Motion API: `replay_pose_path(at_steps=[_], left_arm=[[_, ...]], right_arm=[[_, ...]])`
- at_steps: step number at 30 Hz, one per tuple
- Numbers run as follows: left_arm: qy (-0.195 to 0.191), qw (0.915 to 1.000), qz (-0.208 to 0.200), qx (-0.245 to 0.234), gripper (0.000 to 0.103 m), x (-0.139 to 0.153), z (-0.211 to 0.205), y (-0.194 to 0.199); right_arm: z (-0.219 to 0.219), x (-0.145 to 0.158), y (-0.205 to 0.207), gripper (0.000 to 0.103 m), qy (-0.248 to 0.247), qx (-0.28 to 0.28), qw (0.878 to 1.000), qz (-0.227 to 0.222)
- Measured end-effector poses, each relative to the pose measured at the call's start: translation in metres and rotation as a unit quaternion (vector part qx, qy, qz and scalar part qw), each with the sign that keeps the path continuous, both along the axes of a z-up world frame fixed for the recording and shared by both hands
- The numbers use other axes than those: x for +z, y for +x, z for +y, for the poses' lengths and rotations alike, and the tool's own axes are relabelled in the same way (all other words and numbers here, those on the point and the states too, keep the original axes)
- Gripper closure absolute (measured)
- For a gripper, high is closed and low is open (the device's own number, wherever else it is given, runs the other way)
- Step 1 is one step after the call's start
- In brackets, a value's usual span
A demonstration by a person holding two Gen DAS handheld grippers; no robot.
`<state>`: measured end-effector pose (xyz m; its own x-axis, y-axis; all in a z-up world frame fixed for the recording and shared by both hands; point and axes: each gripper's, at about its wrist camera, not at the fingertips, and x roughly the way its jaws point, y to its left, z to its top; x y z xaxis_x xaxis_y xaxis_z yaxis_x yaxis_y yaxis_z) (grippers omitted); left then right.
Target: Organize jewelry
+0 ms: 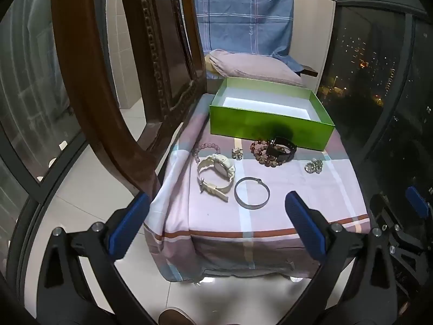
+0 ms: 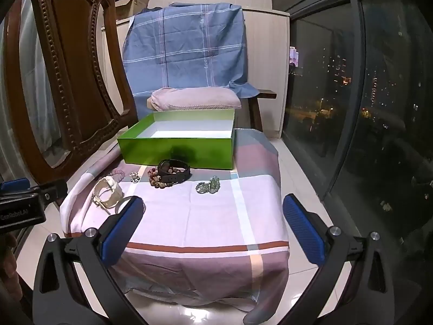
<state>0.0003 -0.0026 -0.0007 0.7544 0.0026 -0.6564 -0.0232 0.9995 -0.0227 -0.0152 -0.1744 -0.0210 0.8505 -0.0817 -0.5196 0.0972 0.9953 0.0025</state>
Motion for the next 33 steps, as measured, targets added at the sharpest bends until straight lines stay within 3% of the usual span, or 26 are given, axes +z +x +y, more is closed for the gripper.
replay_pose_path(at_steps=[33], left_arm=[[-0.007,0.9999,0.008,-0.007,0.004,-0.0053,-0.0054,-0.0008]], right_arm=[[-0.0080,0.0022,-0.0033,0.003,0.005,-0.006,1.000,-0.010]])
